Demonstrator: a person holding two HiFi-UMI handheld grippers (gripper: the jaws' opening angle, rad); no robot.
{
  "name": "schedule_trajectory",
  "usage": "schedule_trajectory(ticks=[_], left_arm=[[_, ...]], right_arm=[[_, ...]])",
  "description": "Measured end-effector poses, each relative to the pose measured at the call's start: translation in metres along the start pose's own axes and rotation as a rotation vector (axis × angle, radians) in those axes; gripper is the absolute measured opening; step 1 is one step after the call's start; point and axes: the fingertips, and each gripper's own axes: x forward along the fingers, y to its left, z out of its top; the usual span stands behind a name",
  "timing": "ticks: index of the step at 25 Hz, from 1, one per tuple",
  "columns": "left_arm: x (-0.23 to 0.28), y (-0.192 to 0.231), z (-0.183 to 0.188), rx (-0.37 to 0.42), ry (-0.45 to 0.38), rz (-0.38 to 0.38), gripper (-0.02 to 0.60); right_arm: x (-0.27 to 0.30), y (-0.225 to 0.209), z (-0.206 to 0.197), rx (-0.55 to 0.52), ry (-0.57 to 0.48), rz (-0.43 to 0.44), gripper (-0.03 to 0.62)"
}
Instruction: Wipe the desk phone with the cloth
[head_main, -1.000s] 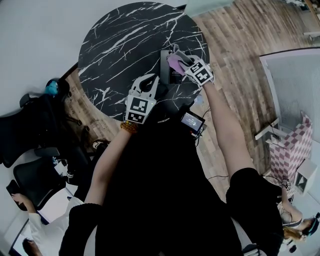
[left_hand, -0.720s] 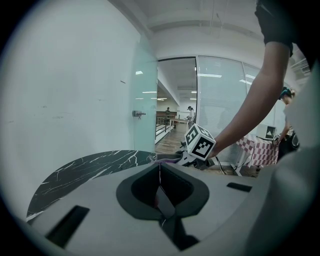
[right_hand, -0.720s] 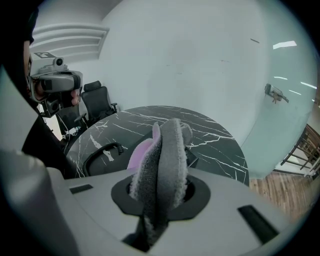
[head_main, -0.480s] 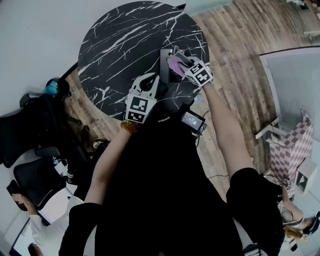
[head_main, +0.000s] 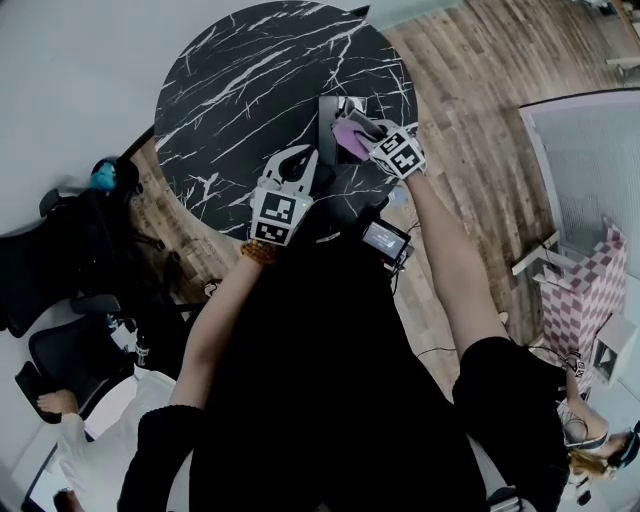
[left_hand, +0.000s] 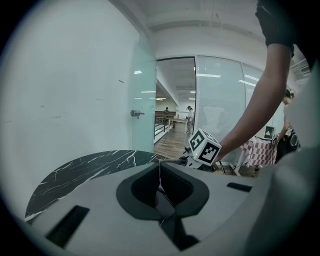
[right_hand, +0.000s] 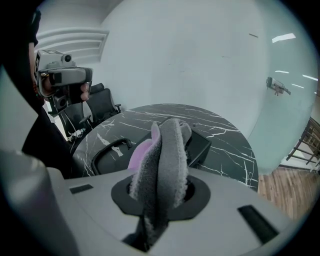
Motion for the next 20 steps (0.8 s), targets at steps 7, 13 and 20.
schedule_trajectory(ticks=[7, 13, 20], left_arm=[[-0.001, 0.002, -0.002, 0.001, 0.003, 0.004, 0.017], [-0.001, 0.003, -0.002, 0.000, 0.003, 0.004, 0.017], [-0.001, 0.000, -0.003, 0.006, 0.004, -0.002, 0.017]], right_arm=[[-0.001, 0.009, -0.009, 0.014, -0.003, 0.021, 0.064], [-0.001, 0.021, -0.017, 0.023, 0.002, 0.038, 0.066], [-0.001, 0.030, -0.027, 0.027, 0.011, 0.048, 0.064]])
